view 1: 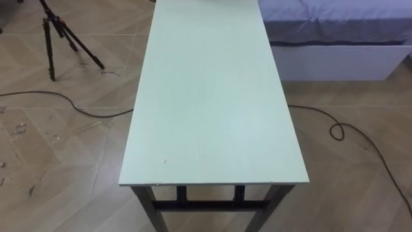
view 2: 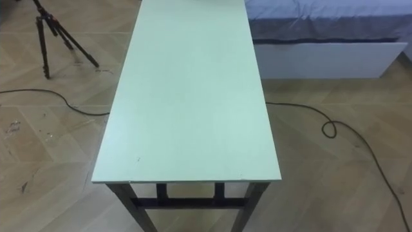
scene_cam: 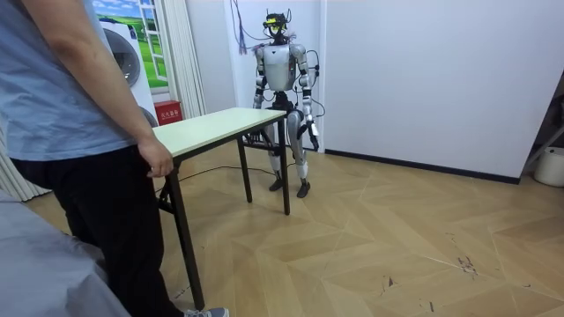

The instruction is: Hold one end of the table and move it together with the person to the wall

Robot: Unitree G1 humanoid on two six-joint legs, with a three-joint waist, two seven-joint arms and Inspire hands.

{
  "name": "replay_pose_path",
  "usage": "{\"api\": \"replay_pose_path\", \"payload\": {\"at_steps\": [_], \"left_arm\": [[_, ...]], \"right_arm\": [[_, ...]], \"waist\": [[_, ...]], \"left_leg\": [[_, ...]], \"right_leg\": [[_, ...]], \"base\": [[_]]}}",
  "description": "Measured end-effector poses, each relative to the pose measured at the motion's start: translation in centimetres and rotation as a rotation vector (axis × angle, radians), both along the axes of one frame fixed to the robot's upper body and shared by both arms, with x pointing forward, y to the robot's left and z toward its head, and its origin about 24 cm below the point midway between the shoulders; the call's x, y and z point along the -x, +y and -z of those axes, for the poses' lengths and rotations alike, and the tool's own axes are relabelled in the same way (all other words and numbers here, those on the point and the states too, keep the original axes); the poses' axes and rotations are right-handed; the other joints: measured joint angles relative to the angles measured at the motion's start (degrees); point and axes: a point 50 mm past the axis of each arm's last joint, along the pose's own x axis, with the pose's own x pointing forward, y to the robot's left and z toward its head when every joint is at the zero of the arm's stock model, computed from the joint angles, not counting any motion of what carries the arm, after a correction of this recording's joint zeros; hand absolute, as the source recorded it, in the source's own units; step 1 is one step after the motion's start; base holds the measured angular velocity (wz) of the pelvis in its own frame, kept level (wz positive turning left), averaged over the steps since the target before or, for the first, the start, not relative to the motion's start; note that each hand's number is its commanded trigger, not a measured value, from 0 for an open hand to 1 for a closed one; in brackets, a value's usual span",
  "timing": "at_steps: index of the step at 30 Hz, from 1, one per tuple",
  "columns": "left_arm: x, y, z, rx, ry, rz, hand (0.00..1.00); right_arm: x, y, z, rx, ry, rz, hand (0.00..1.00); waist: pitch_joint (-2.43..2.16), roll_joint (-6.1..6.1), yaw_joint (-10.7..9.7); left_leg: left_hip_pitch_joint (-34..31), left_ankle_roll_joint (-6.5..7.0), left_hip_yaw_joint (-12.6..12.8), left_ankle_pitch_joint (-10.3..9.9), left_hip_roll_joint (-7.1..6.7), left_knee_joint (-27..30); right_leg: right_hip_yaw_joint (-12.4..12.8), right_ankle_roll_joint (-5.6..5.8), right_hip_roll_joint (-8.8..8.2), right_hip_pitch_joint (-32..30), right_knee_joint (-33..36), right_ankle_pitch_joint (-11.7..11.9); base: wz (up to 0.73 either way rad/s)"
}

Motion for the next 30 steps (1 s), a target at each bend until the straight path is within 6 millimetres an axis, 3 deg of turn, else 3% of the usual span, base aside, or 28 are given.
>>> {"api": "replay_pose_path", "payload": {"at_steps": [3,7,10,19,25,30], "left_arm": [[-0.8,-0.1,-0.1,0.098,-0.054,-0.081,0.0],[-2.9,-0.6,-0.8,0.272,-0.212,-0.186,0.0],[-4.0,-1.3,-1.4,0.392,-0.309,-0.226,0.0],[-5.5,-4.5,-3.3,0.729,-0.466,-0.239,0.0],[-8.1,-7.9,-6.7,1.021,-0.65,-0.217,0.0],[-9.1,-9.8,-8.5,1.197,-0.708,-0.255,0.0]], "right_arm": [[-1.3,0.1,-0.4,-0.034,-0.06,-0.023,0.0],[-4.0,0.2,-1.7,-0.088,-0.212,-0.082,0.0],[-5.3,0.7,-2.6,-0.137,-0.305,-0.123,0.0],[-5.6,2.8,-4.8,-0.33,-0.442,-0.124,0.0],[-7.8,6.3,-8.1,-0.594,-0.63,-0.118,0.0],[-8.3,7.9,-9.3,-0.775,-0.691,-0.024,0.0]], "waist": [[-0.14,-0.03,-0.05],[0.07,0.53,0.02],[0.08,0.29,0.21],[0.19,-0.04,-0.03],[0.32,0.25,-0.12],[0.26,0.74,-0.42]], "left_leg": [[-0.86,0.0,0.0,0.0,-0.08,0.56],[-0.74,0.01,0.02,0.01,-0.32,0.87],[-0.87,0.02,0.01,0.01,-0.52,1.0],[-1.05,0.03,0.4,0.01,-0.79,1.1],[-1.07,0.04,-0.02,0.0,-0.79,1.18],[-1.47,0.53,0.13,-0.28,-0.84,1.99]], "right_leg": [[-0.25,0.01,-0.21,-0.6,0.2,0.01],[-0.24,0.15,-0.56,-0.76,1.04,-0.05],[-0.52,0.37,-0.77,-0.77,1.1,-0.23],[-1.15,0.63,-1.24,-0.68,1.95,-0.4],[-1.51,0.65,-1.29,-0.66,2.2,-0.41],[-2.5,0.77,-1.57,-0.78,2.1,-0.66]], "base": [[0.0],[0.0],[0.07],[0.01],[0.03],[0.07]]}}
